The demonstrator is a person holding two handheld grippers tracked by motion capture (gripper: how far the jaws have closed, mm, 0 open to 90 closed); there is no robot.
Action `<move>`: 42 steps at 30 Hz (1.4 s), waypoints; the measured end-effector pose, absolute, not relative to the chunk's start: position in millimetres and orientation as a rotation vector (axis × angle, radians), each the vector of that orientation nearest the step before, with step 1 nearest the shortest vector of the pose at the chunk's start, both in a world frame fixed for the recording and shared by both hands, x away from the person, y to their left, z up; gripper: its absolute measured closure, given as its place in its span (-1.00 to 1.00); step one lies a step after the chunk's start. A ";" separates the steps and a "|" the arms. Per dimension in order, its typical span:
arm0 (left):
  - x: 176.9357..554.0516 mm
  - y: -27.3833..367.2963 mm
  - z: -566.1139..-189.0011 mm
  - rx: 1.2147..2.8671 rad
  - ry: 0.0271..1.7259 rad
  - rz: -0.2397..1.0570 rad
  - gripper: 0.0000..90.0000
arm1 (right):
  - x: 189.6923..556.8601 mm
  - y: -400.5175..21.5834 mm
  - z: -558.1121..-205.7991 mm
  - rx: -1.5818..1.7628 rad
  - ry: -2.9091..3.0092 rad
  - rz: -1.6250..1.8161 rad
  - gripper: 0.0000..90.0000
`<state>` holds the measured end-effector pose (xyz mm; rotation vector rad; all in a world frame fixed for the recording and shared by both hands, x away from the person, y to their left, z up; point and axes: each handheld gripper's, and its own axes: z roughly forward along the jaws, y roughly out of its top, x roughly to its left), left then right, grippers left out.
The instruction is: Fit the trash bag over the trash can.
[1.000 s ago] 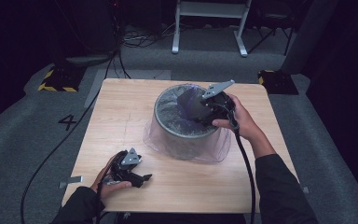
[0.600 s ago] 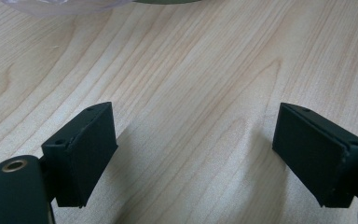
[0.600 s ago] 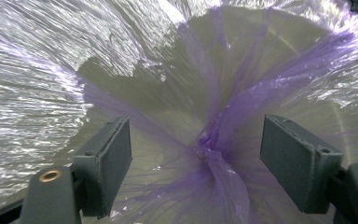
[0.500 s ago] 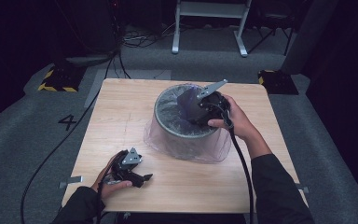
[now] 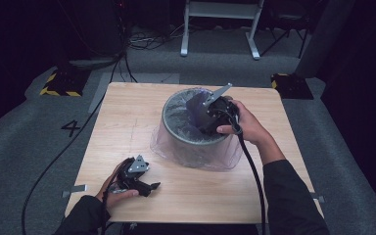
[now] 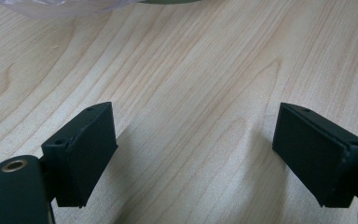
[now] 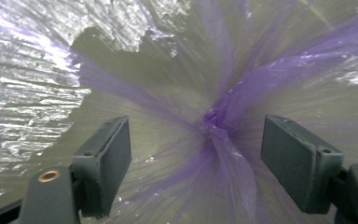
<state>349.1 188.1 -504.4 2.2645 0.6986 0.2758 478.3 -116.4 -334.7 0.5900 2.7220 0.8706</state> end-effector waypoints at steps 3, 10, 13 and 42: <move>349.2 188.2 -504.3 2.266 0.697 0.276 -0.71 | 477.5 -118.5 -333.6 0.604 2.692 0.900 -0.47; 349.2 188.2 -504.3 2.266 0.697 0.275 -0.71 | 468.3 -128.3 -321.9 0.603 2.575 1.041 -0.48; 349.2 188.2 -504.3 2.266 0.697 0.276 -0.71 | 462.3 -134.6 -316.5 0.601 2.531 1.076 -0.50; 349.3 188.2 -504.4 2.267 0.696 0.276 -0.71 | 404.3 -195.3 -294.1 0.591 2.350 1.127 -0.60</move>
